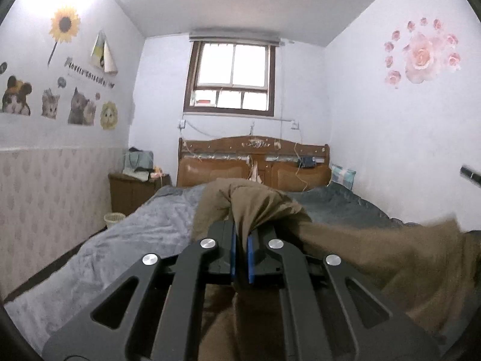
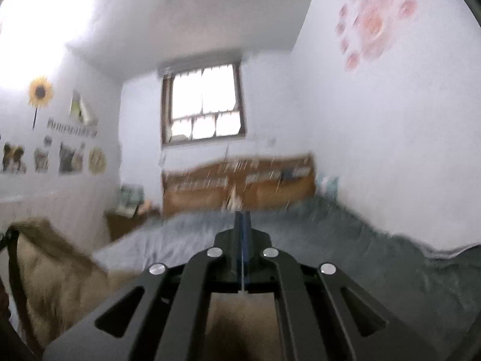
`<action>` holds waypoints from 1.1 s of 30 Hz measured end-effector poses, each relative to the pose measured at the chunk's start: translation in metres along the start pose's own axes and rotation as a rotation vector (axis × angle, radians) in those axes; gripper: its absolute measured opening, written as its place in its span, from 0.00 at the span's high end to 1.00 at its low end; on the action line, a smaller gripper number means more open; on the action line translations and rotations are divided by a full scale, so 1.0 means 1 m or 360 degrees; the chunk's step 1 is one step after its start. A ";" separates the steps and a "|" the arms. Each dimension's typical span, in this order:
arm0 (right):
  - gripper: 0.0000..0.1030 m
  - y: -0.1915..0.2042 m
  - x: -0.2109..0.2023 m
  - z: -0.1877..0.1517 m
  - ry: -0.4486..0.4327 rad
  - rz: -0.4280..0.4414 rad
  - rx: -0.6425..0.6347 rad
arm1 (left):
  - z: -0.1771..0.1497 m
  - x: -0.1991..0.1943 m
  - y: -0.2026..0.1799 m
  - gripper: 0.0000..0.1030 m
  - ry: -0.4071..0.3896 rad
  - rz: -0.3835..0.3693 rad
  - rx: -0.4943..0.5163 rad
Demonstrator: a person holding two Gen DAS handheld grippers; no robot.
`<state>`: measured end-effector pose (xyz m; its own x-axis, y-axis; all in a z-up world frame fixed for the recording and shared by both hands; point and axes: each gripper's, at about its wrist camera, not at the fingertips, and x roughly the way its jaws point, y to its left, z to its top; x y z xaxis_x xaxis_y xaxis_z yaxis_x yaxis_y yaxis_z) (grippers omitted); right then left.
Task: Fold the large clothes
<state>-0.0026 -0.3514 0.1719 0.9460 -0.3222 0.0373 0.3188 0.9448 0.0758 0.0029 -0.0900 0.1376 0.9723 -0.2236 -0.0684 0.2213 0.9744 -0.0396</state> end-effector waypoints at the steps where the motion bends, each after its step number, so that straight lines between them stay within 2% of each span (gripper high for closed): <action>1: 1.00 -0.001 0.002 0.004 0.0026 -0.0004 -0.0024 | -0.001 0.007 -0.002 0.96 0.0020 0.0017 0.0030; 3: 1.00 -0.006 0.021 -0.009 0.0173 -0.0010 -0.0031 | -0.021 0.030 0.002 0.91 0.0152 0.0089 0.0099; 4: 1.00 -0.009 0.033 -0.023 0.0277 0.0010 -0.0007 | -0.045 0.058 0.006 0.89 0.0337 0.0102 0.0104; 5: 1.00 -0.012 0.043 -0.038 0.0364 0.0020 0.0021 | -0.065 0.076 0.013 0.85 0.0463 0.0107 0.0070; 6: 0.98 -0.012 0.053 -0.060 0.0466 0.0020 0.0008 | -0.085 0.093 0.020 0.73 0.0588 0.0126 0.0046; 7: 0.97 -0.010 0.060 -0.077 0.0566 0.0048 -0.0022 | -0.110 0.107 0.027 0.67 0.0714 0.0190 0.0052; 8: 0.97 -0.009 0.063 -0.092 0.0637 0.0071 -0.0041 | -0.127 0.111 0.035 0.64 0.0757 0.0249 0.0044; 9: 0.87 -0.007 0.062 -0.102 0.0669 0.0089 -0.0048 | -0.133 0.111 0.040 0.47 0.0771 0.0265 0.0037; 10: 0.43 -0.005 0.061 -0.109 0.0707 0.0131 -0.0056 | -0.136 0.109 0.047 0.27 0.0785 0.0298 0.0034; 11: 0.20 -0.002 0.061 -0.114 0.0751 0.0174 -0.0058 | -0.133 0.104 0.052 0.19 0.0765 0.0334 0.0023; 12: 0.07 0.000 0.058 -0.119 0.0760 0.0203 -0.0039 | -0.126 0.093 0.059 0.07 0.0721 0.0366 -0.0004; 13: 0.07 0.002 0.056 -0.123 0.0760 0.0215 -0.0010 | -0.119 0.082 0.066 0.03 0.0699 0.0367 -0.0031; 14: 0.07 0.005 0.056 -0.128 0.0799 0.0254 0.0022 | -0.113 0.073 0.073 0.03 0.0694 0.0352 -0.0043; 15: 0.07 0.007 0.062 -0.137 0.0881 0.0302 0.0048 | -0.105 0.067 0.075 0.03 0.0676 0.0345 -0.0048; 17: 0.07 0.012 0.074 -0.155 0.0984 0.0305 0.0043 | -0.090 0.059 0.079 0.03 0.0645 0.0335 -0.0050; 21: 0.07 0.011 0.103 -0.215 0.1408 0.0354 0.0103 | -0.081 0.070 0.075 0.03 0.0714 0.0231 0.0018; 24: 0.07 0.014 0.112 -0.257 0.1603 0.0335 0.0036 | -0.088 0.096 0.065 0.03 0.0812 0.0181 0.0086; 26: 0.07 0.009 0.124 -0.283 0.1758 0.0323 0.0084 | -0.100 0.123 0.060 0.03 0.0948 0.0118 0.0075; 27: 0.07 0.008 0.128 -0.291 0.1811 0.0342 0.0128 | -0.114 0.140 0.056 0.03 0.1069 0.0073 0.0090; 30: 0.07 0.010 0.136 -0.320 0.1976 0.0372 0.0160 | -0.153 0.169 0.044 0.04 0.1288 0.0005 0.0161; 32: 0.08 0.021 0.138 -0.338 0.2051 0.0412 0.0169 | -0.182 0.181 0.036 0.11 0.1420 -0.0072 0.0169; 33: 0.17 0.025 0.138 -0.348 0.2098 0.0455 0.0171 | -0.194 0.187 0.034 0.20 0.1476 -0.0107 0.0149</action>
<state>0.1568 -0.3516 -0.1681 0.3500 0.2373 -0.9062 0.1541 0.9396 0.3056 0.1778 -0.1032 -0.0696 0.5170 -0.1696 -0.8390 0.3195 0.9476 0.0053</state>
